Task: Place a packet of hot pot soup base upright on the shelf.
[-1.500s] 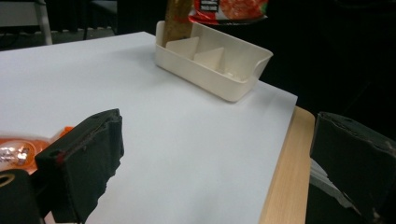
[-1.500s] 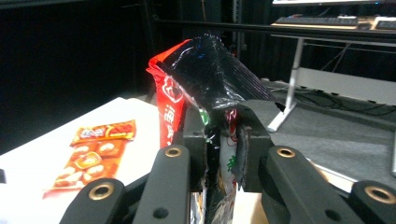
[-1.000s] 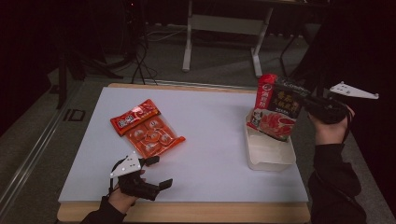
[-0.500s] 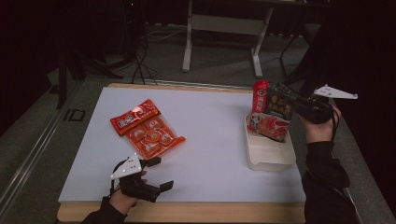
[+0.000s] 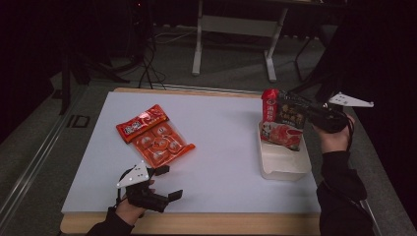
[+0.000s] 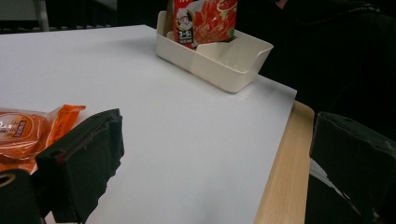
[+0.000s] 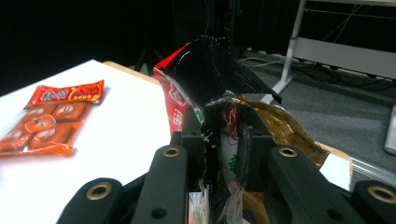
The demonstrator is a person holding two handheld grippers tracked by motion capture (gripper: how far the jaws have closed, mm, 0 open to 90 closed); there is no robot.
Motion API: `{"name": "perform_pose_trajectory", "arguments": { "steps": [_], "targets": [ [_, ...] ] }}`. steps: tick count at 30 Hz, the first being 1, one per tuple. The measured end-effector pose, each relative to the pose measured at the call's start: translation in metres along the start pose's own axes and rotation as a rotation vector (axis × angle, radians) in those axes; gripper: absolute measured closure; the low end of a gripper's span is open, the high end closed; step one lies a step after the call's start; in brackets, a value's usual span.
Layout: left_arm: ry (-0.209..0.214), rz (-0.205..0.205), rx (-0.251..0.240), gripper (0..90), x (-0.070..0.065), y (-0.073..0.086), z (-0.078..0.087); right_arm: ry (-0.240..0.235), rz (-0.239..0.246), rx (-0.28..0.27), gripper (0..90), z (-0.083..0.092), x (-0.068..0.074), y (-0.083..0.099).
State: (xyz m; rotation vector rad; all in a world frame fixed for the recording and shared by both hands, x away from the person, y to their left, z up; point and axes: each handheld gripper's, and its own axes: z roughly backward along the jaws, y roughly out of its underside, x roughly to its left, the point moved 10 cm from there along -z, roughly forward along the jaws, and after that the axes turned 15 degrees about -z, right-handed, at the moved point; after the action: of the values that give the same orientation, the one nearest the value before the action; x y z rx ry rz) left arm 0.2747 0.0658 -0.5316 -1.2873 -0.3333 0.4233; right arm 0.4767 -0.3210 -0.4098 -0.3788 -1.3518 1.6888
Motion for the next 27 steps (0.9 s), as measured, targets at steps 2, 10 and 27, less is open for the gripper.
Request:
{"name": "perform_pose_trajectory", "arguments": {
  "steps": [2,10,27],
  "targets": [
    [0.0,0.005,-0.001,3.2,0.0,0.0,0.0,-0.015,0.008,0.002,76.1,-0.001,0.002,0.001],
    [0.005,0.009,0.001,3.2,0.0,0.001,0.0,-0.008,0.014,0.067,74.1,-0.016,0.005,0.016],
    [-0.025,0.012,0.009,3.2,0.008,0.004,0.0,0.027,-0.054,-0.019,47.4,0.017,0.004,0.012]
  ]
}}
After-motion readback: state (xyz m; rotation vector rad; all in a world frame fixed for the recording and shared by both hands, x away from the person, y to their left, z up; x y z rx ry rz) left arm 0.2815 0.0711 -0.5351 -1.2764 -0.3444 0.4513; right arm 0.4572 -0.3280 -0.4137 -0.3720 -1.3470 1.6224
